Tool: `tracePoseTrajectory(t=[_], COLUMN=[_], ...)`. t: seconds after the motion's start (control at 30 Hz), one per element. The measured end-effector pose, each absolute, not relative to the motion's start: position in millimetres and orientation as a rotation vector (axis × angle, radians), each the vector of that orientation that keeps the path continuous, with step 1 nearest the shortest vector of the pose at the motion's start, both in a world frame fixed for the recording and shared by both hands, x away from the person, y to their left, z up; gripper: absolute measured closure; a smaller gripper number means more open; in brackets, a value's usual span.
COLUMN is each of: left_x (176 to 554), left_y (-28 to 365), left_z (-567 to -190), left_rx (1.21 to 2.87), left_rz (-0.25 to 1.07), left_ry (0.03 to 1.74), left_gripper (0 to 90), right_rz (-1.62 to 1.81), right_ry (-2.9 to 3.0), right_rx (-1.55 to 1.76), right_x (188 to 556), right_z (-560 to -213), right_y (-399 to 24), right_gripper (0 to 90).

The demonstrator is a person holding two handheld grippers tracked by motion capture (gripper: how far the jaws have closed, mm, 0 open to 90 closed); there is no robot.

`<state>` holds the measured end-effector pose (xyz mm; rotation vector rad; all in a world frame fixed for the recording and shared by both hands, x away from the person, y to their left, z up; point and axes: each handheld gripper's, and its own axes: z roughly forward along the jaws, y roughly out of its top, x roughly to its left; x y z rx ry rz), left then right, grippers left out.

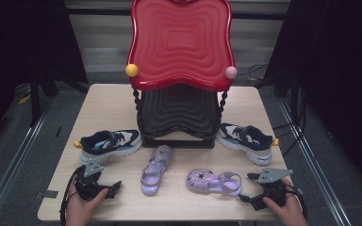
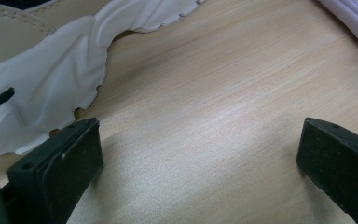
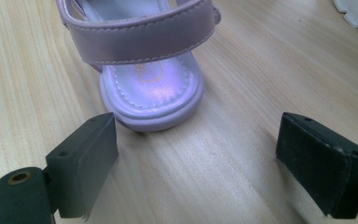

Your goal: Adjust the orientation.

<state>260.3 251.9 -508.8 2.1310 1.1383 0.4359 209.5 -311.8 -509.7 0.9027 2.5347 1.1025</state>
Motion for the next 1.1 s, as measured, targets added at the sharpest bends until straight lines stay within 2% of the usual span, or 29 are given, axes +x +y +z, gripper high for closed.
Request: tracePoseTrajectory(t=[0.77, 1.1], left_x=[259.8, 253.8], left_y=[242.9, 219.6], left_z=[-508.2, -500.0], left_rx=[2.146, 2.154], left_rz=[0.424, 0.318], left_ry=[1.108, 1.003], left_gripper=[0.0, 1.7], right_rz=[1.103, 1.101], right_ry=[2.535, 2.532], right_rx=[0.903, 0.906], right_x=[209.5, 209.2], right_z=[-509.7, -509.7], right_y=[-311.8, -311.7], right_gripper=[11.9, 11.8])
